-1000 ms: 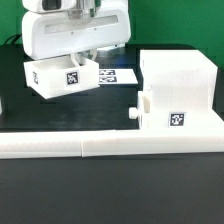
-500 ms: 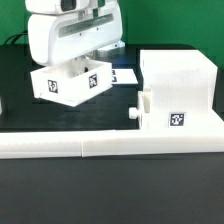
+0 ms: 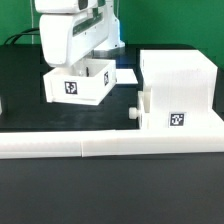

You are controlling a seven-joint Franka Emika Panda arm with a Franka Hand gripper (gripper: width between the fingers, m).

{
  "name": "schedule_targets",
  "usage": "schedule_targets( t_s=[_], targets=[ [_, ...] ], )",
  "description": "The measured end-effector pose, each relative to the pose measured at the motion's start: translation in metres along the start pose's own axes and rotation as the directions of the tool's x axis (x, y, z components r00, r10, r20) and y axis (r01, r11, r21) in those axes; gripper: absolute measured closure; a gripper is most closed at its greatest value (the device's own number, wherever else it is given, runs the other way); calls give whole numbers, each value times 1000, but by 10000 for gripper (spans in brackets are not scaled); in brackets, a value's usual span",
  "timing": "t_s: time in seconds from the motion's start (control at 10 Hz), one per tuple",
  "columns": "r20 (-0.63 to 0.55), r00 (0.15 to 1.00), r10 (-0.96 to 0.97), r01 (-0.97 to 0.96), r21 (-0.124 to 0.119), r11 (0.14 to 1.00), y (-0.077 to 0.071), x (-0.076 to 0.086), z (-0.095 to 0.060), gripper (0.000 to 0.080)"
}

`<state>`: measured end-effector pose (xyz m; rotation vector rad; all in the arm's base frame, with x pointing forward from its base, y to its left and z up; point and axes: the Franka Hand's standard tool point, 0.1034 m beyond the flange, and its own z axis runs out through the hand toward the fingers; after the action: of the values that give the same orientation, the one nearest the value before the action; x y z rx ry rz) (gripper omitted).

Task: Assemble drawer

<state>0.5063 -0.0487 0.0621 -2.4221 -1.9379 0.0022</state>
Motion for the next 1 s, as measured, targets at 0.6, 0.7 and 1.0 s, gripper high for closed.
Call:
schedule_targets(
  t_s=[0.6, 0.7, 1.0],
  targets=[
    [21, 987, -159, 159, 9, 987, 9, 6, 3, 757],
    [16, 990, -142, 142, 6, 990, 11, 15, 3, 757],
    [-1, 994, -105, 105, -9, 994, 18, 44, 3, 757]
  ],
)
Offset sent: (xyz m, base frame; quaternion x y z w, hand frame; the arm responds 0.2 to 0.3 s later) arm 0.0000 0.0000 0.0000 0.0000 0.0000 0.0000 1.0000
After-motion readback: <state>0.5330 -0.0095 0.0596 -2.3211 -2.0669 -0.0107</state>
